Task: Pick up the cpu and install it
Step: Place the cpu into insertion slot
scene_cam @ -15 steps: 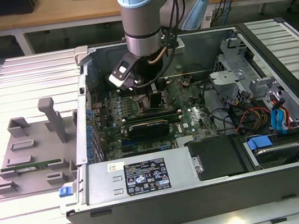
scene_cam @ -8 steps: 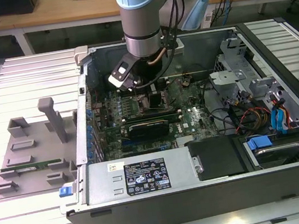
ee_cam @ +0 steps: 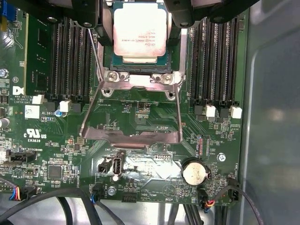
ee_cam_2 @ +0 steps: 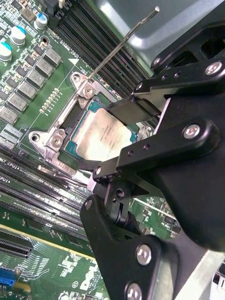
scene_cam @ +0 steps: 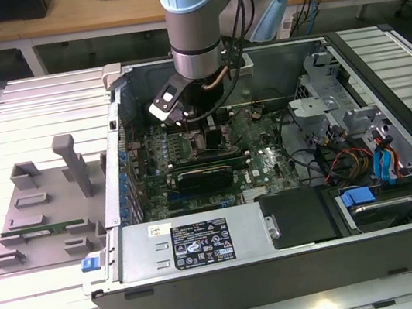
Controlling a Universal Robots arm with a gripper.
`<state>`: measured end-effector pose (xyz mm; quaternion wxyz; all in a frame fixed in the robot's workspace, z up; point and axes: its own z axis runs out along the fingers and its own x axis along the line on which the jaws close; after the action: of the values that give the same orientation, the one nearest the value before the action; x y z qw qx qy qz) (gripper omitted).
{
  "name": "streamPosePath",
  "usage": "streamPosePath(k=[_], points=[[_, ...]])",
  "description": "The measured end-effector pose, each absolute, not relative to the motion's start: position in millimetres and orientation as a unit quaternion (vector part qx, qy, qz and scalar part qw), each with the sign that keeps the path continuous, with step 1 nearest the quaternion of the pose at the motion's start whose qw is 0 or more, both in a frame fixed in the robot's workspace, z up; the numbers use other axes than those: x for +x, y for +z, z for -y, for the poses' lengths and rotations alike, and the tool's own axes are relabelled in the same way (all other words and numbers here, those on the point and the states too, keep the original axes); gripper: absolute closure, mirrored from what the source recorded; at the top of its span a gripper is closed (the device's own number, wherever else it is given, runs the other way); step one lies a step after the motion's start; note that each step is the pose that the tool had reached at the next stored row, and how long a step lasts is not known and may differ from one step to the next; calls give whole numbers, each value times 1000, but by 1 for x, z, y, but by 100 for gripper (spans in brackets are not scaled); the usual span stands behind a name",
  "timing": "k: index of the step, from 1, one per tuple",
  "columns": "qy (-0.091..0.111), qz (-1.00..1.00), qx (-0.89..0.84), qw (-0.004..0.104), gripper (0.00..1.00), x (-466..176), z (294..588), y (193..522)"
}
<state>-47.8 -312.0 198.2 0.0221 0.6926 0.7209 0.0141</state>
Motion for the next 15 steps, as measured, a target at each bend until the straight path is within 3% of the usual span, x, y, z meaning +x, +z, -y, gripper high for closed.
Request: streamPosePath(k=[15], points=[[16,-708,705,21,45,-46,311,198]])
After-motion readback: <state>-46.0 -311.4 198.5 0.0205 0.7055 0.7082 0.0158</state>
